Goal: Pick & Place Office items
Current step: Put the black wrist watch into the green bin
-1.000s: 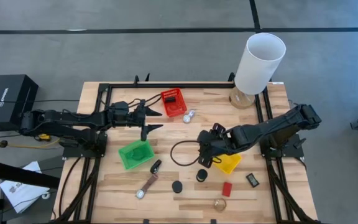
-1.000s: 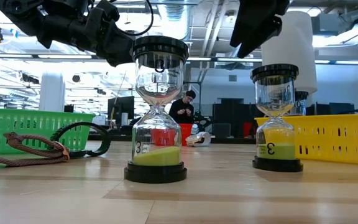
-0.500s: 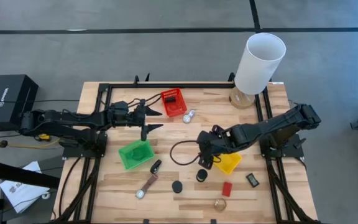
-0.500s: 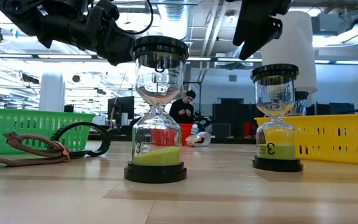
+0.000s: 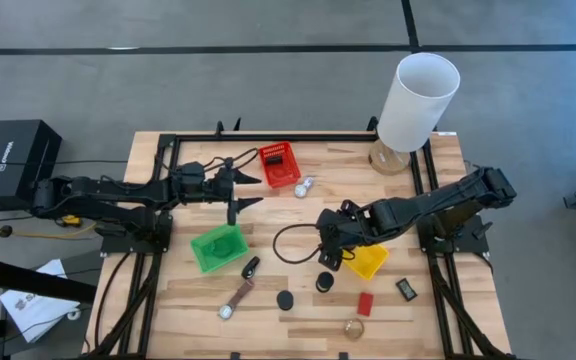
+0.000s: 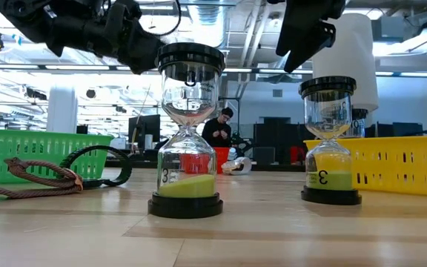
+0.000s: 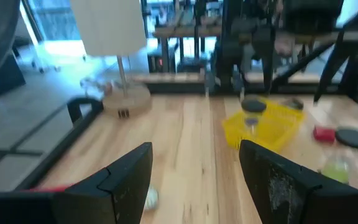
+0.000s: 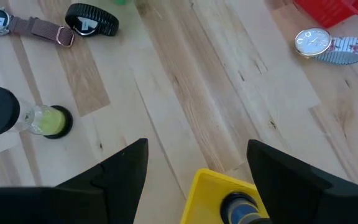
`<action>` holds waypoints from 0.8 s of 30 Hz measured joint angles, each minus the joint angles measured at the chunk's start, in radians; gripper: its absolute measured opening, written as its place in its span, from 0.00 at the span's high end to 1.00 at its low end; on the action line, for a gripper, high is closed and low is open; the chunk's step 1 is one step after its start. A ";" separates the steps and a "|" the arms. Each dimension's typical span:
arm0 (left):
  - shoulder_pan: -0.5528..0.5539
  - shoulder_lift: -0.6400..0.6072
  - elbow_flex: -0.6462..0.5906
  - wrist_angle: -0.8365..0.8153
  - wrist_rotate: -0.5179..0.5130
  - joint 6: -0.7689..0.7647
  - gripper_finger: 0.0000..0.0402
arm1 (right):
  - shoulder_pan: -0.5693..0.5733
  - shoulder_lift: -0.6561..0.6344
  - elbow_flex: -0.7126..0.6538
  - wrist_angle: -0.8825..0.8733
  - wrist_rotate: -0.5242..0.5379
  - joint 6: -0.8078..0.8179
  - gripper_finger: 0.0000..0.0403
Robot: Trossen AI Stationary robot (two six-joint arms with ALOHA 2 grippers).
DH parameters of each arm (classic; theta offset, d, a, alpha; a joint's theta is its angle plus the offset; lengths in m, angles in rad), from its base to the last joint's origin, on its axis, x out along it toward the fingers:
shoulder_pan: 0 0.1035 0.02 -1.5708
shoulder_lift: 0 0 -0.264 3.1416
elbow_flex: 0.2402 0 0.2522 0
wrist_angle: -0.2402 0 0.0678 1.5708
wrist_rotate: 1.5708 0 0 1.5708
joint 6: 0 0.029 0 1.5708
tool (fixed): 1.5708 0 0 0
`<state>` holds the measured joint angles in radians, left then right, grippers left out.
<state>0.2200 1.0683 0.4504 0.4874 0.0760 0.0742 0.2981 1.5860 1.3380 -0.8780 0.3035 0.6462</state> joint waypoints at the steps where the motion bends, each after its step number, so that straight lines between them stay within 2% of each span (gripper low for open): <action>1: 0.000 0.000 0.000 0.024 -0.002 0.000 0.41 | 0.000 0.000 0.000 0.000 0.000 0.000 0.34; 6: 0.000 0.000 0.000 0.188 -0.006 0.000 0.41 | 0.000 0.000 0.000 0.002 0.008 0.003 0.34; 9: 0.000 0.000 0.000 0.240 -0.006 0.000 0.41 | 0.003 0.000 0.000 0.003 0.008 0.070 0.34; 13: 0.000 0.000 0.000 0.261 -0.006 -0.003 0.41 | 0.015 0.000 0.000 0.002 0.008 0.110 0.34; 18: 0.000 0.000 0.000 0.264 0.000 -0.010 0.41 | 0.016 0.000 0.000 0.004 0.015 0.050 0.34; 20: -0.003 0.000 0.000 0.263 0.000 -0.021 0.41 | 0.014 0.006 0.000 0.018 0.059 0.037 0.34; 24: -0.013 0.000 0.000 0.259 0.000 -0.079 0.41 | 0.019 0.049 -0.002 0.095 0.244 0.072 0.34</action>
<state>0.2069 1.0683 0.4503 0.7462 0.0762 -0.0048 0.3167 1.6352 1.3365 -0.7832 0.5472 0.7180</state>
